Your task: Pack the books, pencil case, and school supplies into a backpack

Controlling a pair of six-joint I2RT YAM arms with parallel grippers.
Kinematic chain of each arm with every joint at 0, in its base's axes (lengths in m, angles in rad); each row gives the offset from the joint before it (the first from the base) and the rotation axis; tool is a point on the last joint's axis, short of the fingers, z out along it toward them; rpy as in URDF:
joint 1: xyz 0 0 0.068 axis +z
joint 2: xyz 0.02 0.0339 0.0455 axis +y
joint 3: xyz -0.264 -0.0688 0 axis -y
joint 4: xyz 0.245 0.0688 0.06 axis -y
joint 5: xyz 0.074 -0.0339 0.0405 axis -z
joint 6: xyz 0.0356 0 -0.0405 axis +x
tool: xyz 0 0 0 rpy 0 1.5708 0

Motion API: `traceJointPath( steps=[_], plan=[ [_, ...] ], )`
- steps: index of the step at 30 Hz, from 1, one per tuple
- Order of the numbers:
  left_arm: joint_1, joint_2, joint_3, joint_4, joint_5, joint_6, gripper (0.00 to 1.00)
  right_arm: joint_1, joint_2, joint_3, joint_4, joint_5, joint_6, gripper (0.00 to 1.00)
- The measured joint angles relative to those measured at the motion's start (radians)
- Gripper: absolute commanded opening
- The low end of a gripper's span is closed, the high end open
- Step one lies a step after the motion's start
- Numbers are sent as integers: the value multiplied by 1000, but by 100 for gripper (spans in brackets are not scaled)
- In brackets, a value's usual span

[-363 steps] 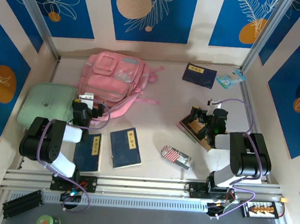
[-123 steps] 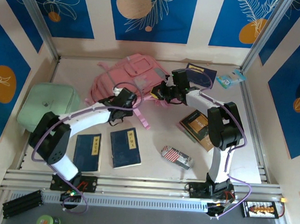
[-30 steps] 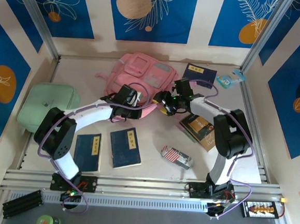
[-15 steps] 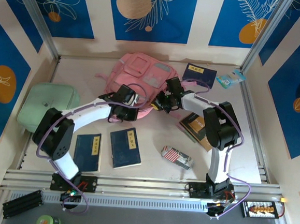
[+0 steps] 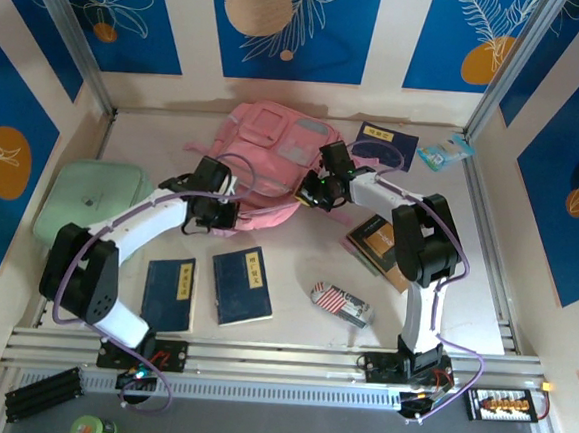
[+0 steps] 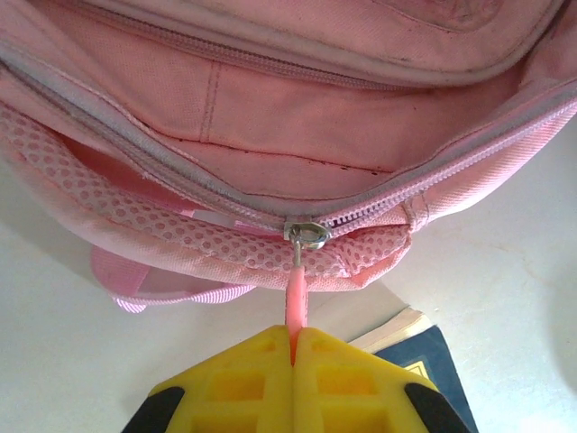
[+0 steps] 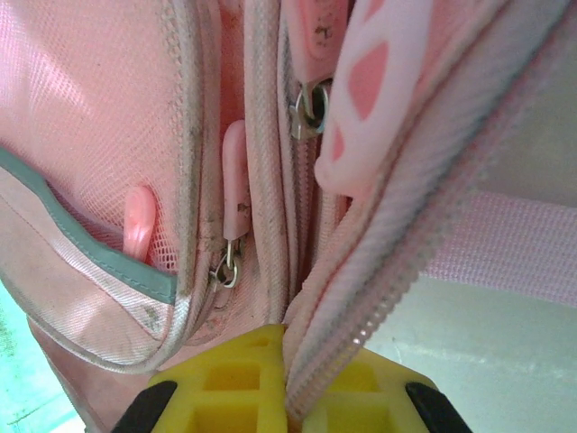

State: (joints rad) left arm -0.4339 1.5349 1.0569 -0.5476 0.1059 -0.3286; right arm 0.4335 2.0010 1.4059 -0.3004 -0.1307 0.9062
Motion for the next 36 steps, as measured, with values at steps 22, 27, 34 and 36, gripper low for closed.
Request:
traceJointPath(
  steps=[22,27,34,36],
  plan=[
    [-85,45,-34,58,17,-41,13,-43,12,15,19,-53,-174,3],
    [-85,47,-34,76,44,-58,28,-43,12,15,23,-60,-177,3],
    [-85,91,-8,83,34,-67,23,-43,12,15,23,-61,-177,3],
    [-85,103,-2,81,21,-72,17,-43,12,15,23,-60,-177,3]
  ],
)
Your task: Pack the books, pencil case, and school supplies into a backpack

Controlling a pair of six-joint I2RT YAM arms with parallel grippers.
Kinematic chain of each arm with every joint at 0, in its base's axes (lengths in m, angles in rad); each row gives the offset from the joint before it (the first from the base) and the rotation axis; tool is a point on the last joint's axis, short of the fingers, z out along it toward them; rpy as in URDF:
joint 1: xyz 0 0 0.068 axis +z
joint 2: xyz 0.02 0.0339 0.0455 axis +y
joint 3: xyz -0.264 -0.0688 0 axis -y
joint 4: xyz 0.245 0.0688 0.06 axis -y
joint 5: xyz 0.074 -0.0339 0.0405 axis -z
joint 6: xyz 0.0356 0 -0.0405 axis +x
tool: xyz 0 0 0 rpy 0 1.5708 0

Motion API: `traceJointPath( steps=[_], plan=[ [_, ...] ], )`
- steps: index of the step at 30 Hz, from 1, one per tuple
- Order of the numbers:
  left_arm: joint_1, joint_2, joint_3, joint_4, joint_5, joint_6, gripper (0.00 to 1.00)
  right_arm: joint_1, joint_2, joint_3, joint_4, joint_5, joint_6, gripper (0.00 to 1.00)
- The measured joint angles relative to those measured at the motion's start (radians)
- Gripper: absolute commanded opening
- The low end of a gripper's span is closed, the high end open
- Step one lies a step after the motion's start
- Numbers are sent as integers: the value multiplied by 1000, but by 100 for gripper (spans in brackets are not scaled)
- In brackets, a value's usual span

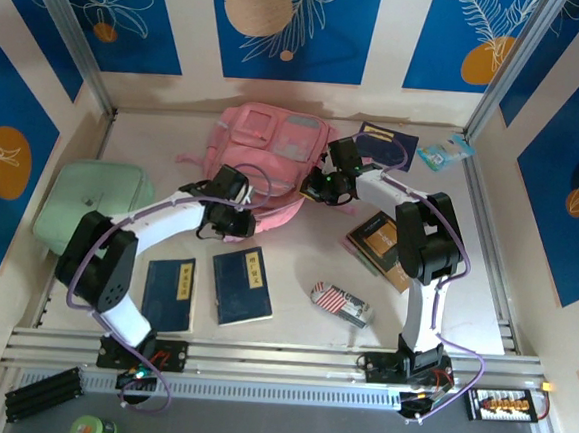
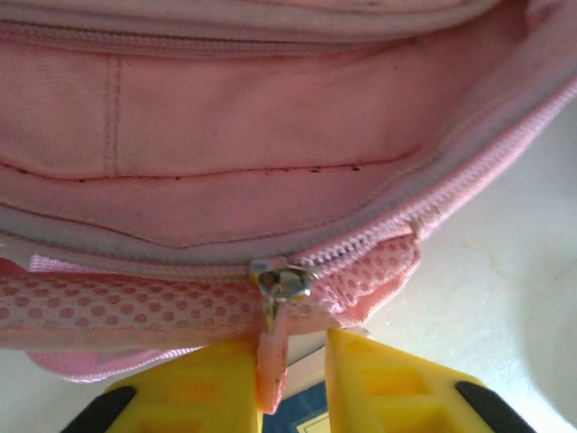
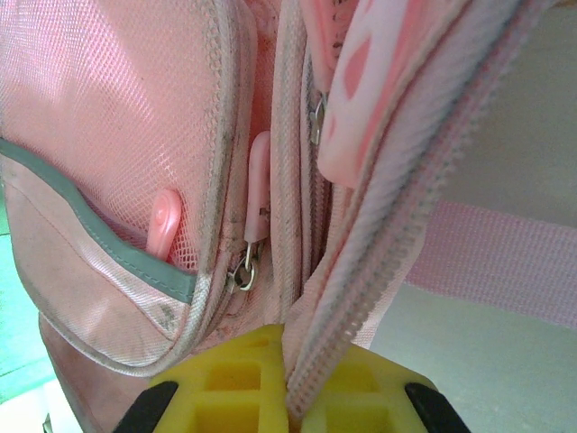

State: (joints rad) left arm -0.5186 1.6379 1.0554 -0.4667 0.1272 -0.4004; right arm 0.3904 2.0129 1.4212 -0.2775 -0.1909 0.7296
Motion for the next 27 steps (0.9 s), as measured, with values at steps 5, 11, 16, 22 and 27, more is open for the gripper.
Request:
traceJointPath(
  steps=[5,11,16,22,27],
  plan=[
    [-1,2,2,-6,-22,-15,0,0,0,0,2,1,0,3],
    [12,-21,-2,-25,-53,-5,0,-12,0,0,-4,3,-27,2],
    [59,-126,-63,-14,-56,19,0,-50,0,0,-10,-17,-74,3],
    [49,-147,-76,14,15,46,0,-65,-2,0,-17,0,-54,32],
    [-14,-84,-5,10,39,52,0,-95,-81,-54,-17,40,27,59]
  ],
)
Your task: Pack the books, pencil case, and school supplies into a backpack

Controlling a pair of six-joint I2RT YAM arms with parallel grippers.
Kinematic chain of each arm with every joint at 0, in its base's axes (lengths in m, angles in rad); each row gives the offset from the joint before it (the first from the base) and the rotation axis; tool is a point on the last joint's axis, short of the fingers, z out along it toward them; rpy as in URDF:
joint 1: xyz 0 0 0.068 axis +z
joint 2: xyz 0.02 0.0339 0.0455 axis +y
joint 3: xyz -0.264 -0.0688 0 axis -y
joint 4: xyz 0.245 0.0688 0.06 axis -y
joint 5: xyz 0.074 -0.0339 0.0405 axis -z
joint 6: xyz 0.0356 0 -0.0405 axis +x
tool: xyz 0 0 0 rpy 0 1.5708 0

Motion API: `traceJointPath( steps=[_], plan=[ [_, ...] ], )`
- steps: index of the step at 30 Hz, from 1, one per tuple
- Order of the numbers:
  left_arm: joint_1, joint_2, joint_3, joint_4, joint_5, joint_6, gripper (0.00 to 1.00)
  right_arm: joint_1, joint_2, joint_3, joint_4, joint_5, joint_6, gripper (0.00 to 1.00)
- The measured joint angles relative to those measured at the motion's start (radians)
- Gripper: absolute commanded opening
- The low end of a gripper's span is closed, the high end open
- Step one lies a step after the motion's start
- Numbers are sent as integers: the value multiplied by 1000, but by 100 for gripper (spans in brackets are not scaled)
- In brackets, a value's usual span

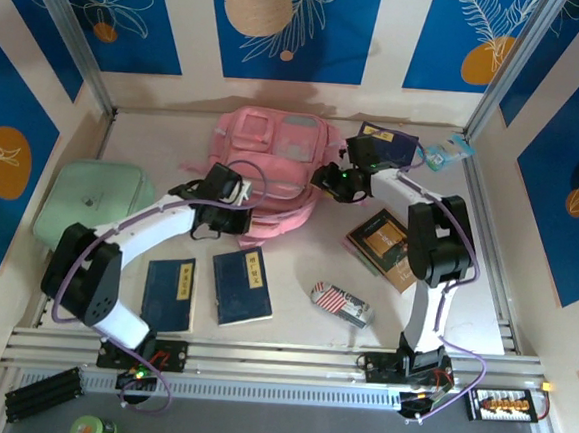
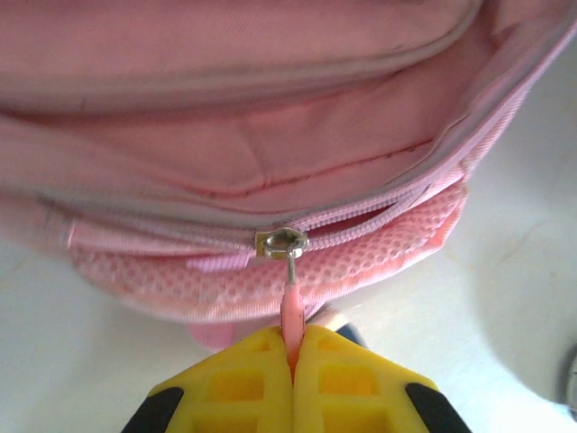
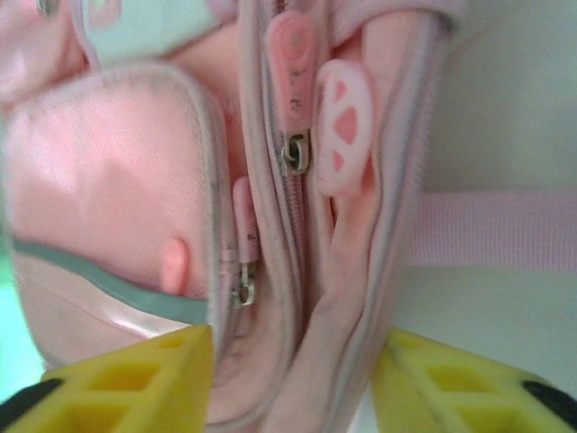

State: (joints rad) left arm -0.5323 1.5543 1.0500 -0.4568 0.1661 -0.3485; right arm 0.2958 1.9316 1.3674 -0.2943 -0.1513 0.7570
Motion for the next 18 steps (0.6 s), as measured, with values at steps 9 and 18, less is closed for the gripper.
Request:
traceJointPath(
  steps=[9,18],
  plan=[
    [-120,119,138,26,52,-21,0,-27,-249,-193,-13,21,241,72],
    [-132,169,155,37,70,-36,0,57,-206,-254,-39,20,386,73]
  ],
)
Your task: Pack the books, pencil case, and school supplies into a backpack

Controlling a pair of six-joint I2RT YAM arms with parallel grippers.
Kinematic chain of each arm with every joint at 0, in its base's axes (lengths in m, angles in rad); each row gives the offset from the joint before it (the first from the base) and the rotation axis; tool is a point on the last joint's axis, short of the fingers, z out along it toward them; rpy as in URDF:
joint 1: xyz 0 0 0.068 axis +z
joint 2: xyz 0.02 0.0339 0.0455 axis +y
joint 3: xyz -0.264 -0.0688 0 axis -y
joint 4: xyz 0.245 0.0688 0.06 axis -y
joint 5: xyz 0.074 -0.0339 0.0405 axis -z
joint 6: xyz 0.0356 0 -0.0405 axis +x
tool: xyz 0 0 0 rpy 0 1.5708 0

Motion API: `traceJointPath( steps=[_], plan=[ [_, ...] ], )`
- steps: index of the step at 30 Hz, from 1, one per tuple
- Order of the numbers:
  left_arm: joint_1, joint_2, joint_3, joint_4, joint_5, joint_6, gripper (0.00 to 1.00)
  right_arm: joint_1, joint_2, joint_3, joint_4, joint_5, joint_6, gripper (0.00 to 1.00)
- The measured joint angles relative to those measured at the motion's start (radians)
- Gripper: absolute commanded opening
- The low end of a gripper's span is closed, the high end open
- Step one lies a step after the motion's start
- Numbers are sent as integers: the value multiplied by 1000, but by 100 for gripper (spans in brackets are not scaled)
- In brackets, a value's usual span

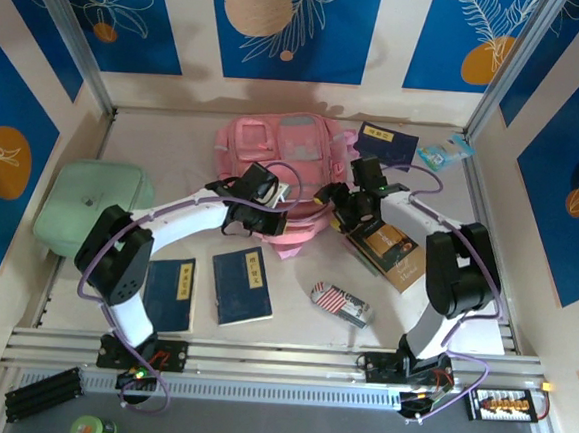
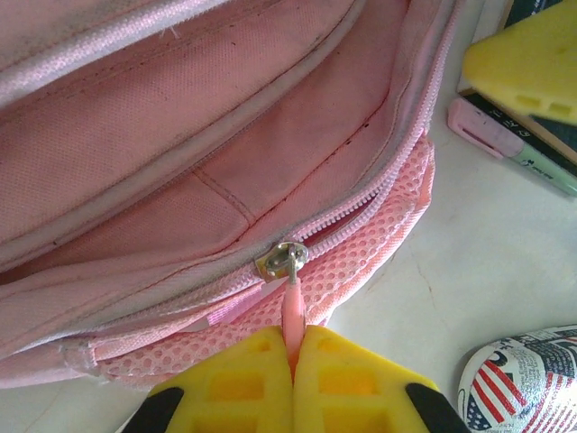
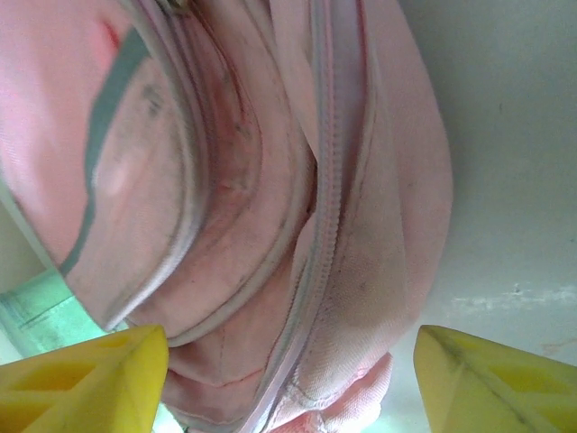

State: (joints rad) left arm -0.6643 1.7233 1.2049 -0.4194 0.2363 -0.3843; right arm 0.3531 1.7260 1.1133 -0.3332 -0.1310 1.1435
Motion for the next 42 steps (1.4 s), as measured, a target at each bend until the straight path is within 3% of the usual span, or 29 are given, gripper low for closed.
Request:
traceJointPath(
  steps=[4,10,11,17,25,35,42],
  plan=[
    [0,0,2,-4,0,0,0,28,68,32,0,3,22,59],
    [0,1,3,-31,-5,4,0,40,109,53,-24,33,22,12],
    [0,0,4,-42,-11,11,0,40,109,53,-28,39,18,9],
    [23,-39,-14,-106,-78,82,0,42,102,79,-68,84,-37,5],
    [132,-141,-86,-140,-122,159,0,42,61,97,-87,106,-80,3],
    [216,-132,-121,-130,-179,286,0,19,27,100,-107,109,-124,1],
    [292,-43,-78,-77,-235,379,0,3,26,133,-128,108,-159,1]
  ],
)
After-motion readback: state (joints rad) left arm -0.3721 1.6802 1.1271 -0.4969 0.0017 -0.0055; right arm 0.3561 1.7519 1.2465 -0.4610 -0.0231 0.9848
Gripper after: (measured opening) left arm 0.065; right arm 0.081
